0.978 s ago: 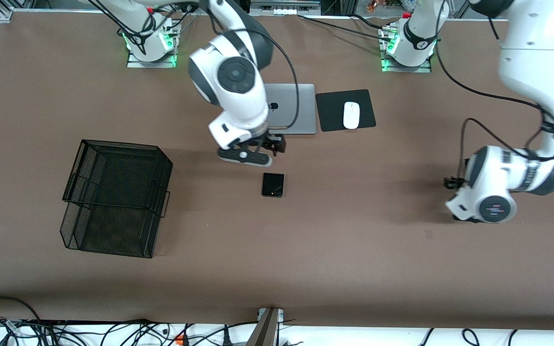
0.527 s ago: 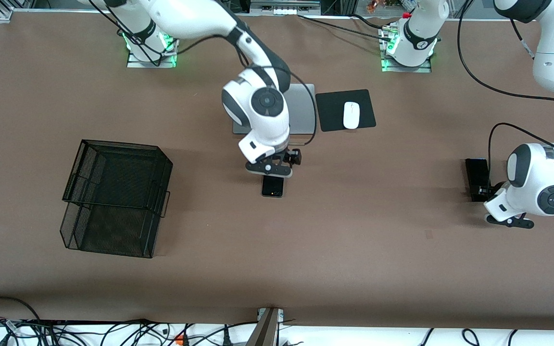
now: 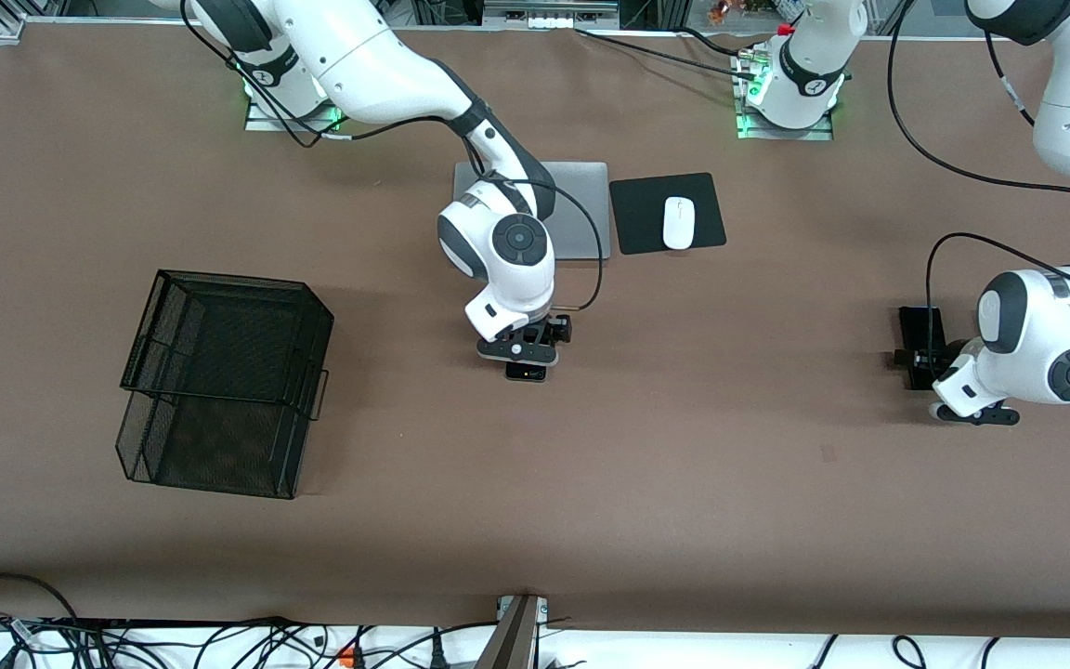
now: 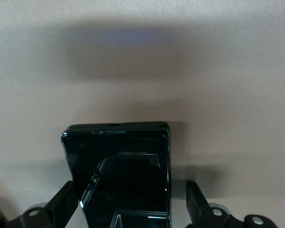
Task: Place phones with both arms
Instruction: 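Grasp the flip phone with the right gripper while the left gripper grasps the tall phone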
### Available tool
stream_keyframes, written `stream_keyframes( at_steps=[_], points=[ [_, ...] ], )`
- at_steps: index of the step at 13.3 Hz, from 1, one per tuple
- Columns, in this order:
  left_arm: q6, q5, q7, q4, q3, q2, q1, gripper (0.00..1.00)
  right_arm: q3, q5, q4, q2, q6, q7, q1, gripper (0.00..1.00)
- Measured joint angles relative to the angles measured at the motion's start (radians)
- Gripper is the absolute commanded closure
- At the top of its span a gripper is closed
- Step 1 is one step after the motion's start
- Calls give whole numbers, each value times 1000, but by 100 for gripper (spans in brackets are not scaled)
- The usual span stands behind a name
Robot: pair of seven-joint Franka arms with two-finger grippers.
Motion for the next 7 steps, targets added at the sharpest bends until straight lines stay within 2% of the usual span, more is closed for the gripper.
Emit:
stream_keyframes(
  at_steps=[1,2,3,4,5,6,7],
  points=[
    [1,0,0,-1,0,0,1,14,-2,0,0,6,9,0,0,0],
    [1,-1,0,-1,-1,0,2,47,-3,0,0,10,18,0,-1,0],
    [-1,-4,0,-1,-4,-2,2,67,-3,0,0,15,29,0,-1,0],
    [-13,-4,1,-1,-7,-6,2,78,-3,0,0,21,40,0,-1,8],
    [-33,-4,1,0,-8,-9,2,86,-3,0,0,26,47,0,-1,35],
    [-68,-4,1,1,-15,-12,3,86,-3,0,0,27,50,0,-1,59],
    [-104,-4,-1,7,-30,-18,3,86,-3,0,1,26,51,0,-1,76]
  ],
)
